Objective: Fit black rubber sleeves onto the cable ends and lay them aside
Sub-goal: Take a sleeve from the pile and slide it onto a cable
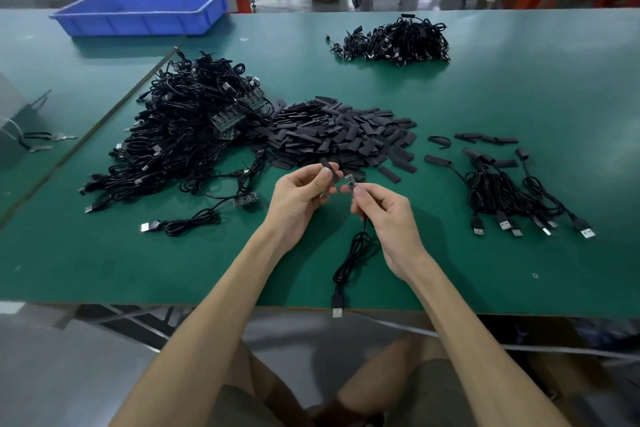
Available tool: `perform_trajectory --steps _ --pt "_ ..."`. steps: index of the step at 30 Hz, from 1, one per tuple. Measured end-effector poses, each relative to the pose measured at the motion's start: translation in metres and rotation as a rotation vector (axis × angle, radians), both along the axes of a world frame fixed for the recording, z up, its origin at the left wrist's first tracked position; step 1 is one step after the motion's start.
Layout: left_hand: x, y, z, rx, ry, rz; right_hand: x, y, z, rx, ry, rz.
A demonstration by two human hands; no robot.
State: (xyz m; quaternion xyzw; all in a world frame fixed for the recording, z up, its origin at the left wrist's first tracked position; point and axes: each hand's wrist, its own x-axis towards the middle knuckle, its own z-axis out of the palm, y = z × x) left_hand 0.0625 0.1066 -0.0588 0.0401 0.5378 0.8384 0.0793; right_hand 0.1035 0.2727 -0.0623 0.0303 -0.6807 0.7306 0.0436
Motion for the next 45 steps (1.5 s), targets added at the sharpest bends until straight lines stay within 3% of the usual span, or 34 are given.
perform_trajectory --steps 25,45 --pt "-0.0029 -0.0031 -0.0034 0.009 -0.010 -0.030 0.0004 0.0039 0.0007 -0.097 -0.066 0.058" --pt "-0.0038 0.0006 -0.0036 -0.019 0.037 -0.040 -0.0005 0.0031 -0.0020 -0.048 0.003 -0.051"
